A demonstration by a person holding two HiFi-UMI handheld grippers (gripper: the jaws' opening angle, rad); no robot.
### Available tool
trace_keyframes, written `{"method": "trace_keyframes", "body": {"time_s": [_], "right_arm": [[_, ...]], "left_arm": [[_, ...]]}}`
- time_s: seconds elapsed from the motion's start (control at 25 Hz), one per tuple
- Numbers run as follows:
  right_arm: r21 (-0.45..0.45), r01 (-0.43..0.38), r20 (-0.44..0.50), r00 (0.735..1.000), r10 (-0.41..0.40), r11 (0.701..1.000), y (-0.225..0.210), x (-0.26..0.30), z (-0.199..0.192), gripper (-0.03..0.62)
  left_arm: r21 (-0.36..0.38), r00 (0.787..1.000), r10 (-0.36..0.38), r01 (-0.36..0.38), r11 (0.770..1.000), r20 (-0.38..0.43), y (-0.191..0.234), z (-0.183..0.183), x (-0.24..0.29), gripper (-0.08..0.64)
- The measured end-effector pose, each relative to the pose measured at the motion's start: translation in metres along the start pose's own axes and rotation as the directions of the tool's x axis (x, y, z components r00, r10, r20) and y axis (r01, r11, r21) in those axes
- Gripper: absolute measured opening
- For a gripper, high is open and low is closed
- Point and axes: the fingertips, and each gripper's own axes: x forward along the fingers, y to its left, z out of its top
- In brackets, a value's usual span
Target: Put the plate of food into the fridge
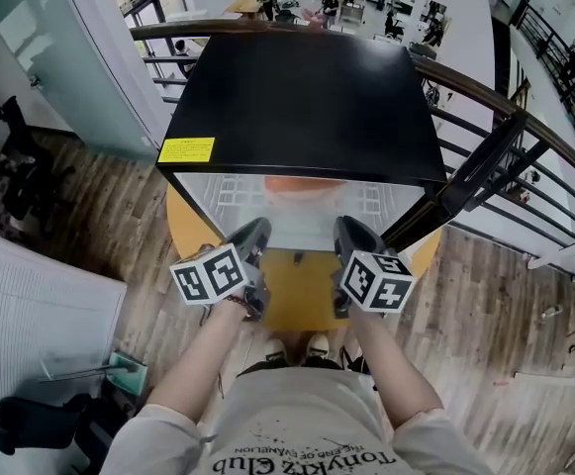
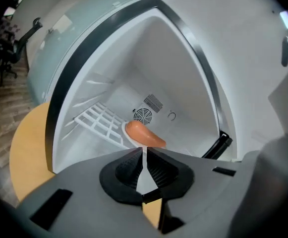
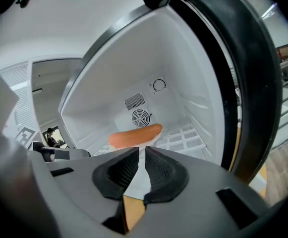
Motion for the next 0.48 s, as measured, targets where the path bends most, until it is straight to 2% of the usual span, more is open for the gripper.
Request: {"method": "trace_keyframes", "body": {"time_s": [0.12,0.24,0.28,0.4,0.48], "right_arm": [[-0.06,-0.015,-0.003,1.0,0.015,0.998,0.007,-0.016,-0.006,0.046],[-0.101,-0.048,-0.022,0.999,0.046,0.994,0.016,-0.032,-0.017,0.037],[-0.112,-0.058,-0.029,0.998,0.055,0.992,0.018,-0.037,-0.022,0.037],[-0.147,-0.069,-0.041,0.997,0.064,0.987,0.022,-0.055,-0.037,0.034],[-0.166,-0.072,-0.057,0.996,0.063,0.984,0.023,-0.066,-0.051,0.032]], "left_arm": [[0.135,1.0,0.006,-0.003,0.991,-0.02,-0.015,-0.013,-0.014,0.035],[0.3,0.998,0.039,-0.023,0.954,-0.045,-0.027,-0.033,-0.029,0.025],[0.33,0.997,0.045,-0.024,0.944,-0.056,-0.03,-0.042,-0.033,0.023],[0.346,0.995,0.052,-0.017,0.938,-0.091,-0.034,-0.071,-0.044,0.023],[0.378,0.992,0.069,-0.025,0.926,-0.102,-0.035,-0.09,-0.051,0.023]]}}
